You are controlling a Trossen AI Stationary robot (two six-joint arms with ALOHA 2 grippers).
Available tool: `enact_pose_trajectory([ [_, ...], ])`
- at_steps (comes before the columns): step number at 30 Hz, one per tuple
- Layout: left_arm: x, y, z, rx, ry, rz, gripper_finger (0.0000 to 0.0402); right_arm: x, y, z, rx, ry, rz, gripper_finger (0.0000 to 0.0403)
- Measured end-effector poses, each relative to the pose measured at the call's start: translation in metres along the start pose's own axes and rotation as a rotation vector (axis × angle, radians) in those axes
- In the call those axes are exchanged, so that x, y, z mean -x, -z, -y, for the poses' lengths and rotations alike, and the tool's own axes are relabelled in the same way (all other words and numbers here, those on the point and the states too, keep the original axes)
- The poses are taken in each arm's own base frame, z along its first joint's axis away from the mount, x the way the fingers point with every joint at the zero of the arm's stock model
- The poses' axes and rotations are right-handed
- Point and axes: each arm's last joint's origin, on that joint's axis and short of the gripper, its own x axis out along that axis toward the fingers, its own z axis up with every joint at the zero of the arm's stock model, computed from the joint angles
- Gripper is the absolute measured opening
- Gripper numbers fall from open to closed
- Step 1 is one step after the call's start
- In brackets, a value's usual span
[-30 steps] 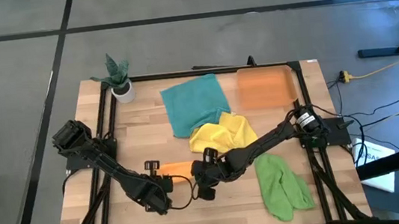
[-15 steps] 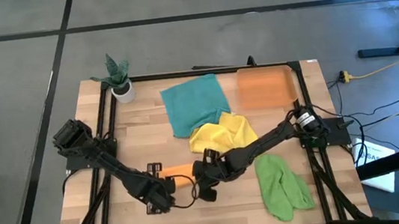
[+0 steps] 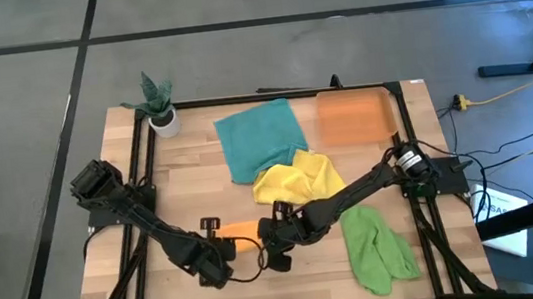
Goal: Roll microfiber towels into tight, uniform cylinder then place into a basket
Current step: Roll the orange microfiber towel
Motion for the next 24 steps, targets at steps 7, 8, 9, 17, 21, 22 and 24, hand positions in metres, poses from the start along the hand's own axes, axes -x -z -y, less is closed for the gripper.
enact_pose_trajectory([
  [7, 0.018, 0.002, -0.009, 0.039, -0.075, 0.074, 0.0000, 0.010, -0.004, 0.005, -0.026, 0.117, 0.063, 0.0003],
  [8, 0.020, 0.003, -0.011, 0.052, -0.084, 0.081, 0.0000, 0.011, -0.004, 0.005, -0.031, 0.122, 0.058, 0.0003],
  [9, 0.022, 0.004, -0.013, 0.062, -0.093, 0.080, 0.0000, 0.010, -0.003, 0.007, -0.046, 0.128, 0.052, 0.0003],
  [17, 0.019, 0.002, -0.026, 0.186, -0.106, 0.027, 0.0000, 0.008, -0.004, 0.024, -0.129, 0.224, 0.019, 0.0003],
  [21, 0.015, -0.001, -0.035, 0.212, -0.115, -0.002, 0.0000, 0.006, -0.007, 0.032, -0.162, 0.219, -0.007, 0.0003],
  [22, 0.015, -0.002, -0.037, 0.220, -0.118, -0.005, 0.0000, 0.006, -0.007, 0.034, -0.164, 0.223, -0.010, 0.0003],
  [24, 0.013, -0.004, -0.042, 0.237, -0.124, -0.011, 0.0000, 0.005, -0.009, 0.038, -0.170, 0.231, -0.015, 0.0003],
])
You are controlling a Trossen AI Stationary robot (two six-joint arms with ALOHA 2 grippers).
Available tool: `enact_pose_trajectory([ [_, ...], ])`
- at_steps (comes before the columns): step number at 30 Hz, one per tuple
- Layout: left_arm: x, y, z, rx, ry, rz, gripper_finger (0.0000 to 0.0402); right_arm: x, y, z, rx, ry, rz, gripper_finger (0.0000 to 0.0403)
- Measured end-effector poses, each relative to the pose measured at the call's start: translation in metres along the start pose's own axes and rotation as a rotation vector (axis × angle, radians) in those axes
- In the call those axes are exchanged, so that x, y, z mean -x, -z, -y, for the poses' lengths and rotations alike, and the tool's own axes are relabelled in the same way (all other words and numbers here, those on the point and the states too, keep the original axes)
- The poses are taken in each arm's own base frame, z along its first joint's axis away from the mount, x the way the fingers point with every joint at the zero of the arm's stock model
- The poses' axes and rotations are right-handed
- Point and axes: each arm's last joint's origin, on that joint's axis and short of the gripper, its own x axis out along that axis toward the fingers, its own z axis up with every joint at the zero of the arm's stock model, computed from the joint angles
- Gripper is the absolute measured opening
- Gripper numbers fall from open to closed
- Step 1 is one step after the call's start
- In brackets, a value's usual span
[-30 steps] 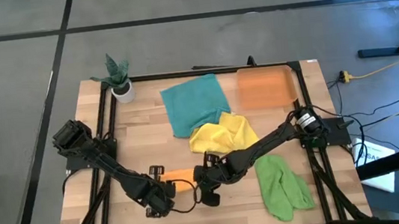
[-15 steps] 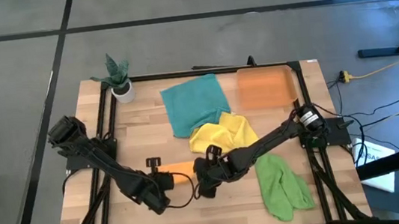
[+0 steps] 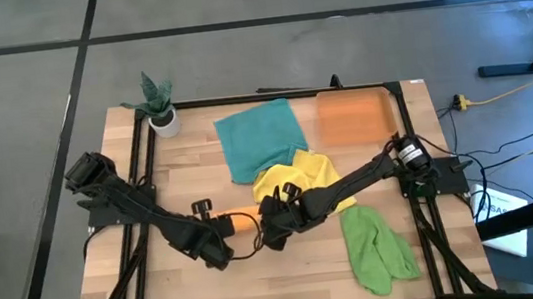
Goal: Roll microfiber towels into tight, uniform cylinder then place into a basket
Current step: Roll the orange microfiber towel
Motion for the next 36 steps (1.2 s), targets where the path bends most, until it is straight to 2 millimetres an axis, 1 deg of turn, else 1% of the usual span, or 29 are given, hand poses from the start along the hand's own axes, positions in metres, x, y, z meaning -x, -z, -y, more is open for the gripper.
enact_pose_trajectory([
  [6, -0.007, -0.009, -0.016, 0.045, -0.046, -0.032, 0.0000, -0.004, -0.003, 0.013, -0.030, 0.058, -0.032, 0.0003],
  [12, -0.011, -0.016, -0.025, 0.037, -0.068, -0.032, 0.0000, -0.007, -0.007, 0.023, -0.048, 0.120, -0.025, 0.0004],
  [18, -0.017, -0.024, -0.037, 0.054, -0.083, -0.047, 0.0000, -0.017, -0.010, 0.038, -0.073, 0.173, -0.022, 0.0004],
  [25, -0.037, -0.021, -0.054, 0.067, -0.114, -0.097, 0.0000, -0.030, -0.009, 0.048, -0.088, 0.151, -0.029, 0.0004],
  [30, -0.050, -0.022, -0.062, 0.035, -0.112, -0.087, 0.0000, -0.033, -0.009, 0.052, -0.077, 0.152, -0.026, 0.0004],
  [36, -0.062, -0.021, -0.072, 0.052, -0.134, -0.081, 0.0000, -0.042, -0.011, 0.058, -0.066, 0.170, -0.038, 0.0004],
])
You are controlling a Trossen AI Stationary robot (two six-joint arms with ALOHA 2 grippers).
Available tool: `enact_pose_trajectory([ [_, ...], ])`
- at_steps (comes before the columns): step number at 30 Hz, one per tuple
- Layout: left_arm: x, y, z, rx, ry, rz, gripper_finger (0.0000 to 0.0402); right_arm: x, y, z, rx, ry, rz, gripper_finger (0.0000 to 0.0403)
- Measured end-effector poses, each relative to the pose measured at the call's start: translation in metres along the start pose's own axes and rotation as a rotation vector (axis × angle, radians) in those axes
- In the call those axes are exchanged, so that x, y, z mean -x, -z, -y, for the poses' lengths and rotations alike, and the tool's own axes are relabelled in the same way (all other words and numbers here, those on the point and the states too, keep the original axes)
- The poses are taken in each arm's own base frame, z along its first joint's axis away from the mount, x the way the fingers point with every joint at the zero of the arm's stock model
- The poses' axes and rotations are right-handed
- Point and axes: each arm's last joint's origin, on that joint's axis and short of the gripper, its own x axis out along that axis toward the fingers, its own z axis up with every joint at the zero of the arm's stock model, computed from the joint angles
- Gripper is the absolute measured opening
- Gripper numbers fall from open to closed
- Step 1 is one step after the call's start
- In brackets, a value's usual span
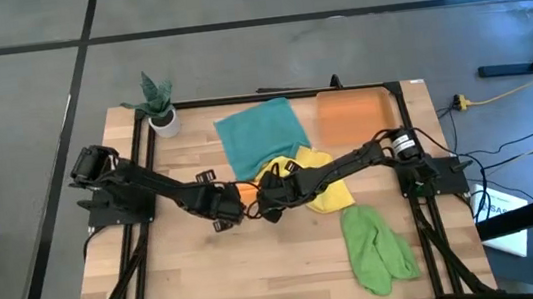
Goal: Roll microfiber towels into tight, uniform cylinder then place into a basket
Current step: Roll the orange microfiber towel
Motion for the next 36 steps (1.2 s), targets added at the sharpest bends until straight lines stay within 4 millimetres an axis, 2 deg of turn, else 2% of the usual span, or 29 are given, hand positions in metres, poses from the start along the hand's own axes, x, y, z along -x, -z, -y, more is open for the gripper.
enact_pose_trajectory([
  [6, -0.009, 0.001, -0.004, 0.002, -0.001, 0.002, 0.0000, -0.009, 0.001, 0.000, 0.020, 0.009, -0.008, 0.0004],
  [16, -0.010, 0.000, -0.004, 0.000, 0.002, 0.009, 0.0002, -0.012, 0.002, -0.001, 0.026, -0.002, -0.015, 0.0004],
  [26, -0.009, 0.001, -0.006, 0.061, -0.009, -0.007, 0.0054, -0.012, 0.002, -0.001, 0.027, -0.011, -0.024, 0.0004],
  [29, 0.001, -0.001, -0.009, 0.073, -0.017, 0.001, 0.0058, -0.012, 0.002, -0.001, 0.027, -0.013, -0.025, 0.0004],
  [36, 0.039, -0.004, -0.014, 0.094, 0.018, 0.176, 0.0051, -0.011, 0.003, -0.002, 0.028, -0.021, -0.030, 0.0004],
])
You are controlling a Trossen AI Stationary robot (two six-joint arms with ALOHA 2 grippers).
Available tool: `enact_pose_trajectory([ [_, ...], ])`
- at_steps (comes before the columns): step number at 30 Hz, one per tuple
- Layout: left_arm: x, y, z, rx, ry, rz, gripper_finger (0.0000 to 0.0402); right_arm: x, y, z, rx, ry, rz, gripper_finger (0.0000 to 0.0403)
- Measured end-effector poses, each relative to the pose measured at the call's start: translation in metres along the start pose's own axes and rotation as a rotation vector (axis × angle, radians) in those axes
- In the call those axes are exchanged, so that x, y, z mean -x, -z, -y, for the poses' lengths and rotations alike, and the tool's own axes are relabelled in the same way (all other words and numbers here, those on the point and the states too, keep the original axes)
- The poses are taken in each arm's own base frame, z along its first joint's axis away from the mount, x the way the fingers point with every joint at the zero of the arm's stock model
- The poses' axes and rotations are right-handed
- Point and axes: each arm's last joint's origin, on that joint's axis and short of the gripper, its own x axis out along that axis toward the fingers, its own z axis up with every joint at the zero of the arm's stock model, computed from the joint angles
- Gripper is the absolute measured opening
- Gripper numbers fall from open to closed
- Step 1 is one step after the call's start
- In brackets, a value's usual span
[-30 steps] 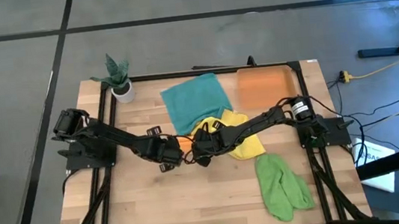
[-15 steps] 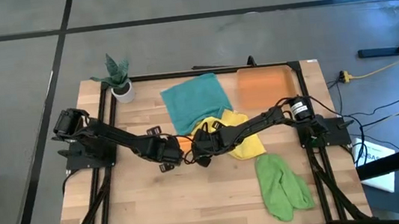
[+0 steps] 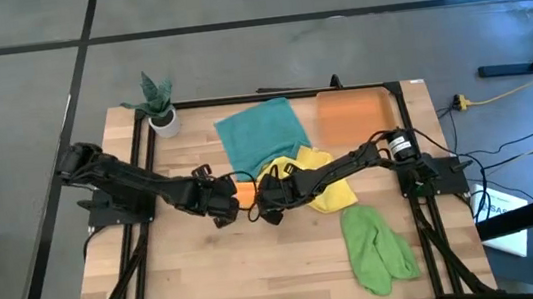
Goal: Roll microfiber towels into tight, uniform cylinder then place into a basket
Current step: Roll the orange microfiber towel
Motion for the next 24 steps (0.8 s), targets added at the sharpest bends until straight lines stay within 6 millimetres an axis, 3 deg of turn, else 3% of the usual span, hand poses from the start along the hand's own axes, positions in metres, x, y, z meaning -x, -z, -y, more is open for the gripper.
enact_pose_trajectory([
  [4, 0.003, 0.003, 0.007, -0.061, 0.012, 0.027, 0.0054, 0.000, 0.000, 0.000, 0.000, -0.002, -0.001, 0.0004],
  [10, -0.019, 0.018, 0.024, -0.107, 0.041, 0.061, 0.0051, 0.000, 0.000, 0.000, -0.001, -0.008, -0.005, 0.0004],
  [24, -0.049, 0.048, 0.024, -0.084, 0.061, 0.089, 0.0048, 0.000, -0.001, -0.001, -0.006, -0.016, 0.001, 0.0004],
])
